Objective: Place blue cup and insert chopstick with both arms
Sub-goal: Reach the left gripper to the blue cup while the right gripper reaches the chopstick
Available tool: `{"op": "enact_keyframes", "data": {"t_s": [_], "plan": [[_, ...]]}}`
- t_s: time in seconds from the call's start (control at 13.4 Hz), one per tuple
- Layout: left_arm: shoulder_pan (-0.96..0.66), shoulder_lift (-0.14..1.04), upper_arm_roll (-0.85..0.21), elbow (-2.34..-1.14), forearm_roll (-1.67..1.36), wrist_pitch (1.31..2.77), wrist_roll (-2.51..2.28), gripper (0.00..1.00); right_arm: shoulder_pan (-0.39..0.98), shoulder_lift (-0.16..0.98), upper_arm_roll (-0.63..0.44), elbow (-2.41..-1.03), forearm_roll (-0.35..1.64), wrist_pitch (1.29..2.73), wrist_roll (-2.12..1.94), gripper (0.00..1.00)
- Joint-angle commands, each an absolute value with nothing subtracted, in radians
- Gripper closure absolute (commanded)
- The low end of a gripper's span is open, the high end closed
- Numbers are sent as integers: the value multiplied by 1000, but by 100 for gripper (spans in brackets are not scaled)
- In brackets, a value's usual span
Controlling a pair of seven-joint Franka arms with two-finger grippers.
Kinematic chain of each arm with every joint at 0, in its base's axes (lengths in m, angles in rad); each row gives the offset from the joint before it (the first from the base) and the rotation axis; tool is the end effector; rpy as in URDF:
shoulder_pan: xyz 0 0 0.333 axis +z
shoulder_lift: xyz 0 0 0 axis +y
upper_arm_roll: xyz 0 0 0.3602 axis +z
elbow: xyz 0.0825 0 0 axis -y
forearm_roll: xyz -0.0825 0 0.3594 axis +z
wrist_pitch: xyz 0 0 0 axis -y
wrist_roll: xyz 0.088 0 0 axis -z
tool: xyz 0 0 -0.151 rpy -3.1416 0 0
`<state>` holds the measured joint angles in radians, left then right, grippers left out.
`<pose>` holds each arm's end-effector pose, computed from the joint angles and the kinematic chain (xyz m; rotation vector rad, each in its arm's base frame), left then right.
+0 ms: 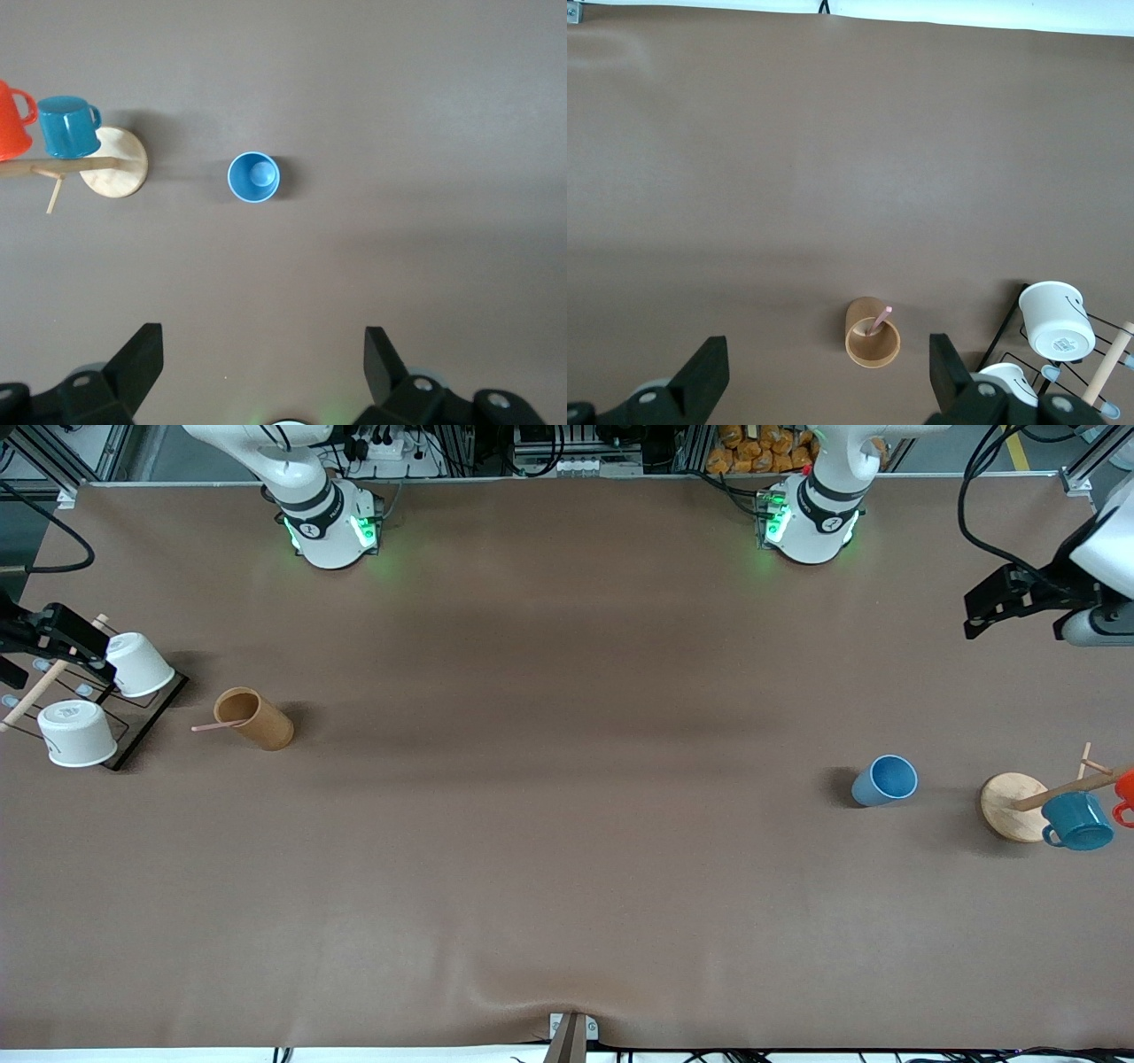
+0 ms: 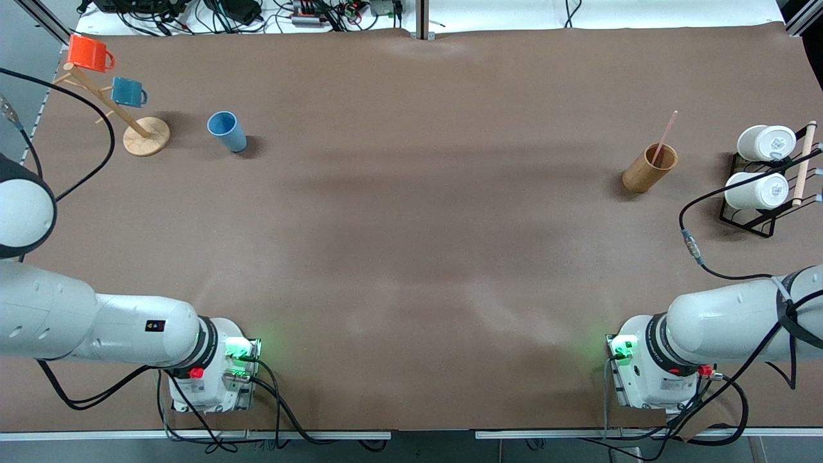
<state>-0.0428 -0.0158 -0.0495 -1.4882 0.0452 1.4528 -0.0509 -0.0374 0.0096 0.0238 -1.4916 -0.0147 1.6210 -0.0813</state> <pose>0.5098 -0.0402 0.6593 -3.0940 0.0565 0.0252 0.5441 -0.0096 0.6603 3.1142 0.1052 0.1856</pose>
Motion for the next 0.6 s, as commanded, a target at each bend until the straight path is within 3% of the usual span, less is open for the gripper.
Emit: {"op": "enact_keyframes", "data": {"t_s": [0.0,0.37,0.52], "plan": [[-52,-44,-32,-1505,18,1440,-41,0,-31,20,18,-1471,-15,1615,-71,0],[-43,-20,-21,-1508,5,1442,-28,0,-40,26,18,-1471,3,1615,-67,0],[-43,43,-20,-1529,8,1468,-25,0,-34,49,20,-1471,5,1638,-69,0]]}}
